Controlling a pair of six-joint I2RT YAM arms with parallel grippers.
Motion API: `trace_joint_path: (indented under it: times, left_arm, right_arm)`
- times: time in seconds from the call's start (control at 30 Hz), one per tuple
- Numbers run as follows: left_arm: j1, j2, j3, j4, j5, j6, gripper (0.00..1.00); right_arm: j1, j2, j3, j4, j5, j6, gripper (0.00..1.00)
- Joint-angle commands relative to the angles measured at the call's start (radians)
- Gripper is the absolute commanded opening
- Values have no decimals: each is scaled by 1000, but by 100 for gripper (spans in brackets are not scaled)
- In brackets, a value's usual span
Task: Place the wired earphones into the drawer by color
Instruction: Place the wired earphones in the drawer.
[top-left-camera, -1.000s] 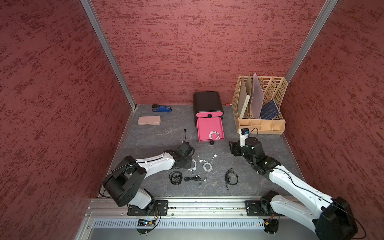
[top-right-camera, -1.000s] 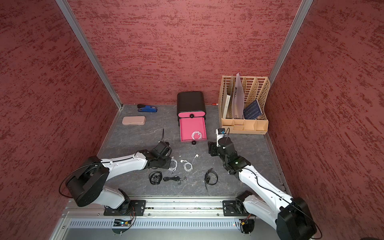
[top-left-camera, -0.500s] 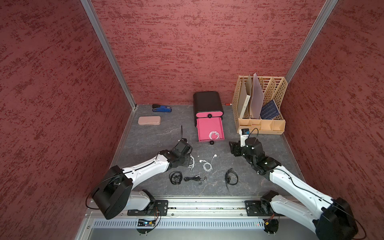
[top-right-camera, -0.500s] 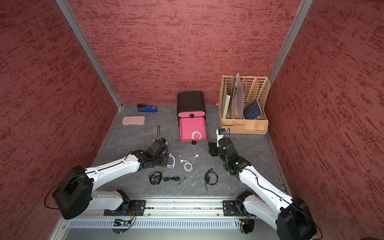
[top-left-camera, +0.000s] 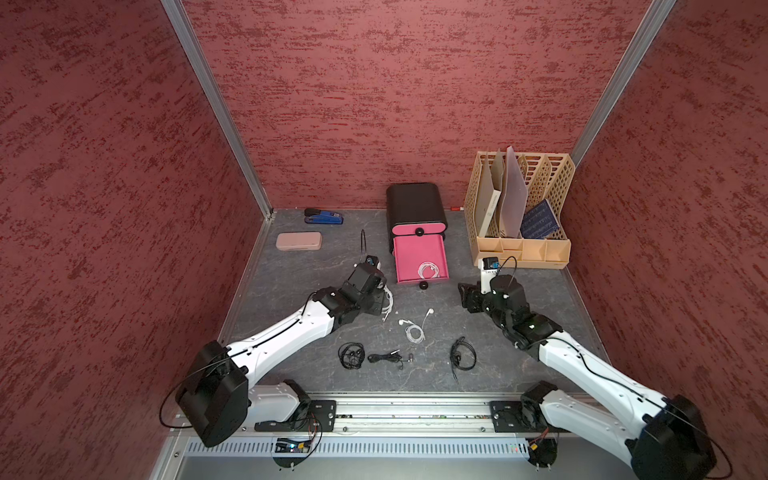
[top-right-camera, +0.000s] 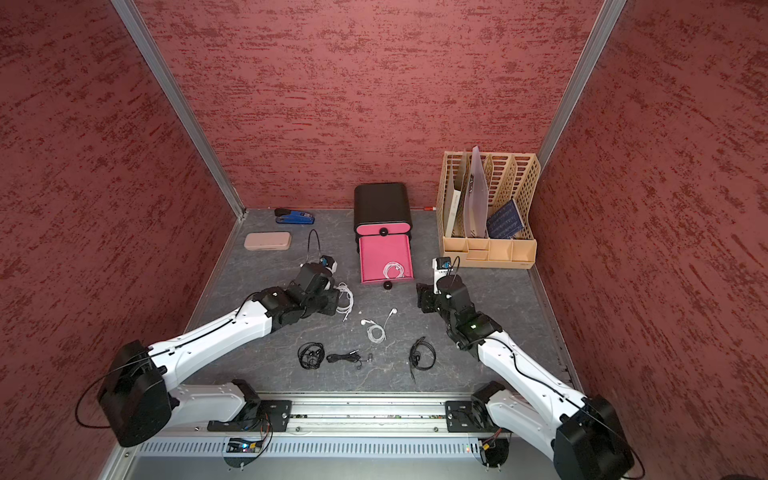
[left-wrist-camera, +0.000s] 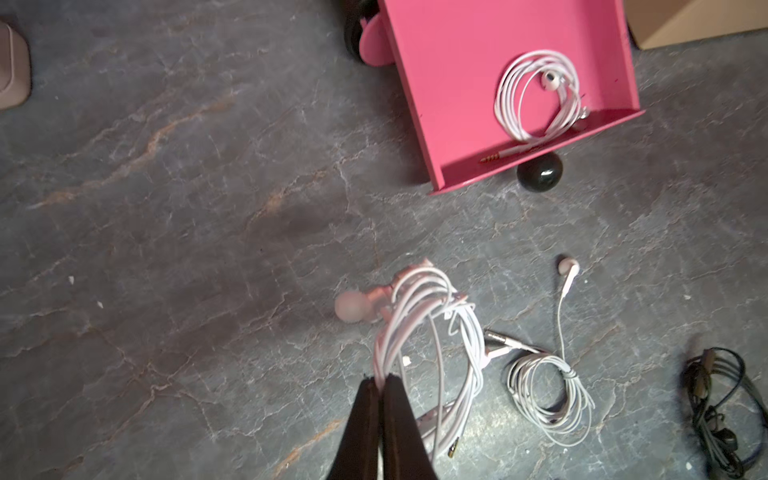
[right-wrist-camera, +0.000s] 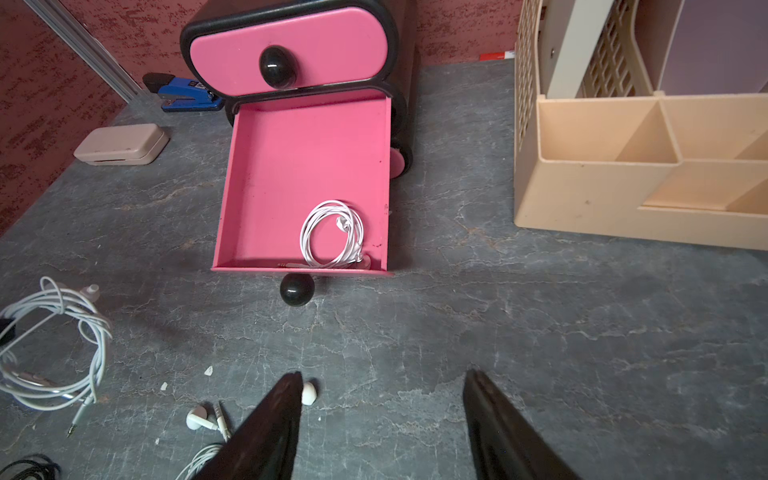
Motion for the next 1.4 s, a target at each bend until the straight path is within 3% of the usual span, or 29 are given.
trace_joint_path:
  times: [0.0, 0.63, 1.37]
  left_arm:
    - [5, 15, 44, 74, -2, 30, 0]
    - [19, 331, 265, 398, 45, 57, 0]
    - [82, 572, 373, 487, 119, 62, 0]
  right_arm:
    - [-6, -11, -14, 35, 25, 5, 66]
    - [-6, -20, -16, 32, 27, 6, 66]
    - [-6, -27, -18, 31, 35, 2, 66]
